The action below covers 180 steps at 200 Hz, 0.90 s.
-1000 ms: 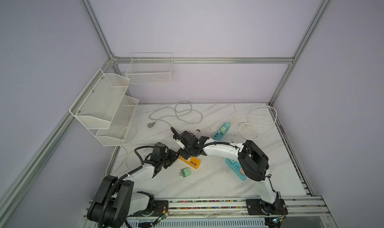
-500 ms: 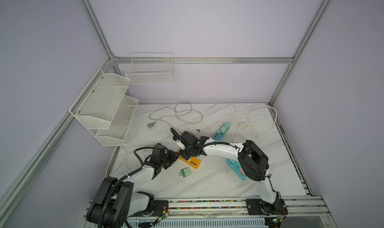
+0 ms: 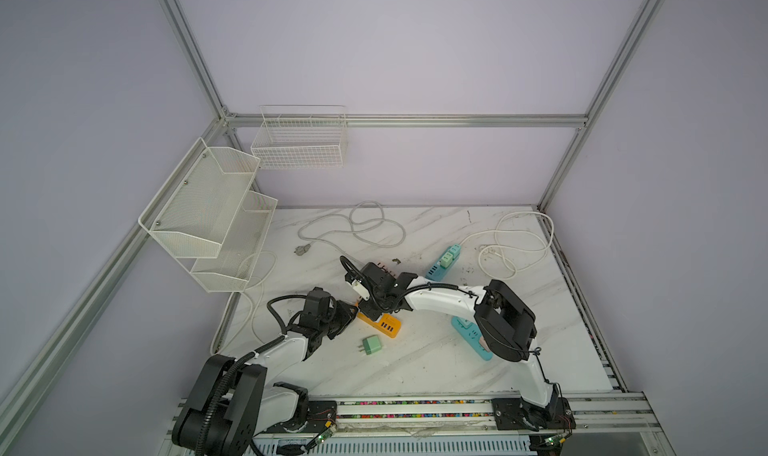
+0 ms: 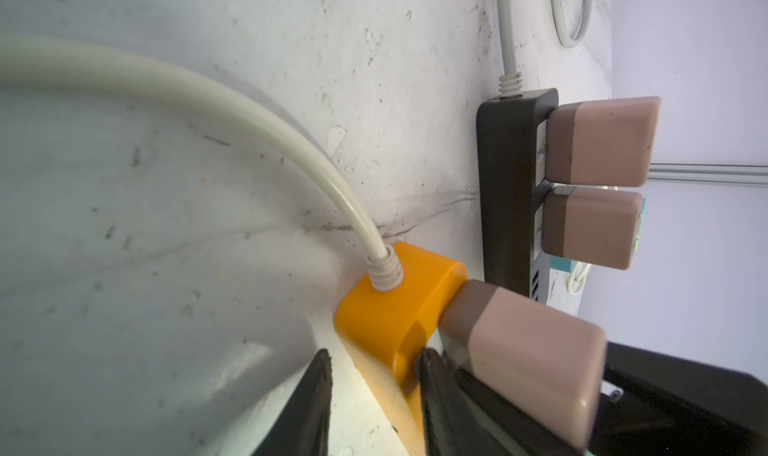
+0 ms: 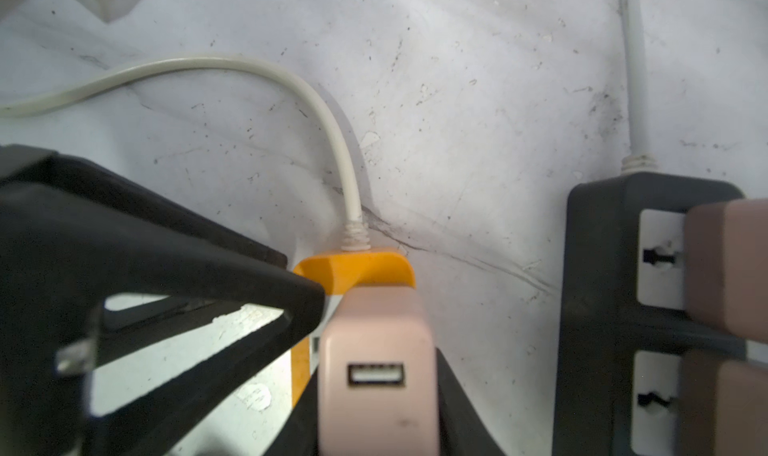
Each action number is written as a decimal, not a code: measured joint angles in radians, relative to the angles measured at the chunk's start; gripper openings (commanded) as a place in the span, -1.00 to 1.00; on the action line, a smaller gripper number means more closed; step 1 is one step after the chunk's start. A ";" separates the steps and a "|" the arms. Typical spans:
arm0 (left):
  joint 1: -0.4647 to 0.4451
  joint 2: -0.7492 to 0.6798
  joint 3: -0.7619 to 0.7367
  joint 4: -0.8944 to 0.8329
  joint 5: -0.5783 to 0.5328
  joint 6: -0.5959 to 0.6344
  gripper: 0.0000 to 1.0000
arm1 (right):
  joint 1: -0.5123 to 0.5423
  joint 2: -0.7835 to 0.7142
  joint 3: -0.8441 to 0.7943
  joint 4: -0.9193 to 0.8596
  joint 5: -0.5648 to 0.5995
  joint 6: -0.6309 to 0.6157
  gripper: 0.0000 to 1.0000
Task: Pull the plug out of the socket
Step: 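Hold the pink plug with the right gripper while the left holds the orange strip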
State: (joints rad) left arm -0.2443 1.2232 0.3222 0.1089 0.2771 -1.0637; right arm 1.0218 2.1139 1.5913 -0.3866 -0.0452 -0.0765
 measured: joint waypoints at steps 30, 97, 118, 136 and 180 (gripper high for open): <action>0.000 -0.006 -0.006 0.004 0.004 -0.001 -0.32 | 0.000 0.000 0.000 0.001 -0.006 -0.017 -0.45; -0.002 -0.010 -0.006 -0.001 0.004 -0.003 -0.34 | -0.008 -0.001 -0.003 0.006 -0.024 -0.026 -0.49; -0.006 -0.010 -0.006 0.000 0.003 -0.003 -0.35 | -0.007 -0.001 -0.003 0.006 -0.027 -0.031 -0.52; -0.006 -0.010 -0.006 0.000 0.000 -0.004 -0.35 | -0.006 -0.001 -0.003 0.007 -0.027 -0.037 -0.55; -0.014 -0.006 -0.006 0.005 0.000 -0.010 -0.36 | -0.007 -0.006 -0.013 0.017 -0.027 -0.045 -0.56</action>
State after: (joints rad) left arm -0.2581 1.2171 0.3157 0.1139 0.2771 -1.0740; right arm 1.0149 2.1078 1.5784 -0.3695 -0.0719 -0.1211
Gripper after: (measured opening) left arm 0.324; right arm 0.308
